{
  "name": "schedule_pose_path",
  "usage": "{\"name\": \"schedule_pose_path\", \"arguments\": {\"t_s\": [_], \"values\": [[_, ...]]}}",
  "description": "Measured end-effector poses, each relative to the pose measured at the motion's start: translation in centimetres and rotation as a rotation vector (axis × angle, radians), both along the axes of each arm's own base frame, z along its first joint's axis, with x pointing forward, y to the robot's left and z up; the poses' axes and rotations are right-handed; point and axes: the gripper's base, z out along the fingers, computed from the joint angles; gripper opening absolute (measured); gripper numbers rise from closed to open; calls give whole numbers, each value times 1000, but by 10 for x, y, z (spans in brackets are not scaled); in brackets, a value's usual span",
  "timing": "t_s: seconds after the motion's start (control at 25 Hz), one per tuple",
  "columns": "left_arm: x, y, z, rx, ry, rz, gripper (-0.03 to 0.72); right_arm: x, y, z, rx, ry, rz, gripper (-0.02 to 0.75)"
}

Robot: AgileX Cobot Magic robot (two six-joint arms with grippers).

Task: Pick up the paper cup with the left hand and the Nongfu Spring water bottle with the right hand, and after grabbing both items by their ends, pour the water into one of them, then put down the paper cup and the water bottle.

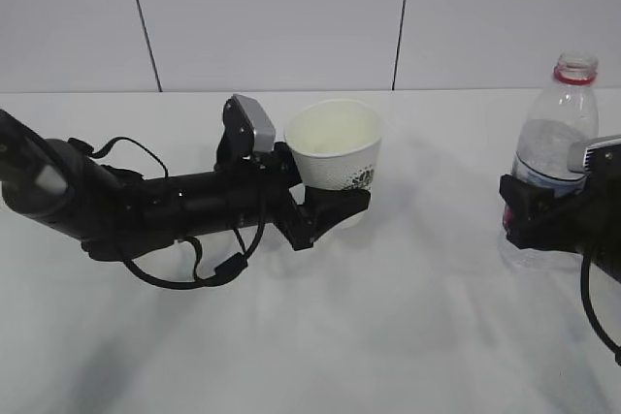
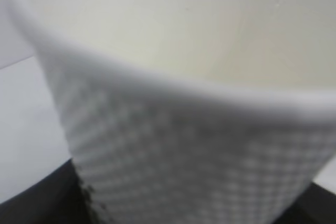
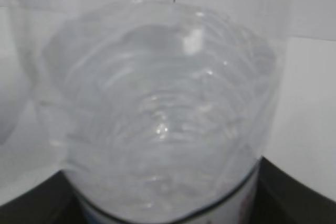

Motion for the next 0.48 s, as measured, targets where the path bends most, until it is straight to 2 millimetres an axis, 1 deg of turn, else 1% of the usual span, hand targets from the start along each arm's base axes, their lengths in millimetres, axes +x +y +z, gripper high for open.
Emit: {"name": "schedule_pose_path", "arguments": {"t_s": [0.12,0.32,0.4,0.48], "values": [[-7,-10,0,0,6,-33,556,-7,0,-4,-4,26,7,474],[-17,-20,-1,2,15,-77,554,-22,-1,-11,-8,77,7,474],[-20,-24,-1,2,25,-93,554,-28,-2,-10,-8,80,7,474],[-22,-26,-1,3,29,-104,554,-30,-2,-5,-5,63,7,474]]}}
